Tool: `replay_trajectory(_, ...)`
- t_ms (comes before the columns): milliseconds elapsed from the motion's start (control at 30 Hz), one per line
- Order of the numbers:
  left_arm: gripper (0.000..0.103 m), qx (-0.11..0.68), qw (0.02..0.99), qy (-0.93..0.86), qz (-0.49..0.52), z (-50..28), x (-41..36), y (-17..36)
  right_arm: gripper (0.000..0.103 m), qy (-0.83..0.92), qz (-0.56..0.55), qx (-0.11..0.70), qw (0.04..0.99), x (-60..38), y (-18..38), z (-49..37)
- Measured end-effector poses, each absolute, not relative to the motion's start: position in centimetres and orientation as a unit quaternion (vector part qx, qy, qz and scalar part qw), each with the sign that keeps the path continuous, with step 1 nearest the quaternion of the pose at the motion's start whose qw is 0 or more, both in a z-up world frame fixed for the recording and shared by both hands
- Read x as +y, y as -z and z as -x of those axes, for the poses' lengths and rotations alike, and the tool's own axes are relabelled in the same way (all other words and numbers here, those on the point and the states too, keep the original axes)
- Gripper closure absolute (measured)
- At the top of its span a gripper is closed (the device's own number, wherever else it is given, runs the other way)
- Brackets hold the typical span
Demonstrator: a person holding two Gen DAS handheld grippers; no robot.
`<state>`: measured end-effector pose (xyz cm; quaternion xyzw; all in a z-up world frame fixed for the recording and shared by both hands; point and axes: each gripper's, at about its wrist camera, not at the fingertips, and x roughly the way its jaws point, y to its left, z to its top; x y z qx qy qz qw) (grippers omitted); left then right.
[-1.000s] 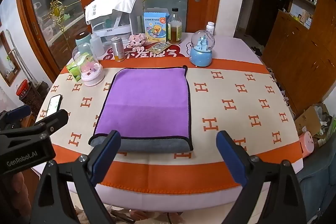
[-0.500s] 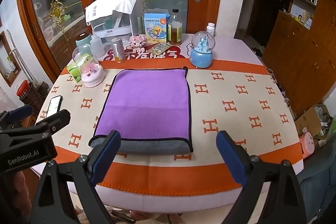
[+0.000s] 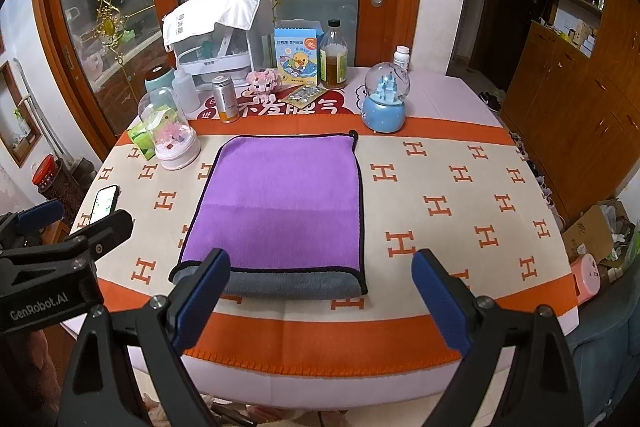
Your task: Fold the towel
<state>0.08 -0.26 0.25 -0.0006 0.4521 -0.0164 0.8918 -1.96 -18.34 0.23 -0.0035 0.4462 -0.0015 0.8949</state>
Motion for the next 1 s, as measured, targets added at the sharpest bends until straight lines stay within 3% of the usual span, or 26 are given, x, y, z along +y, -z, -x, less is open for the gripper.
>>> replay_trajectory(1000,0.001,0.442,0.897,0.020,-0.012,-1.3,0.4,-0.6,0.010,0.009,0.006,0.442,0.897,-19.2,-0.5,0.0)
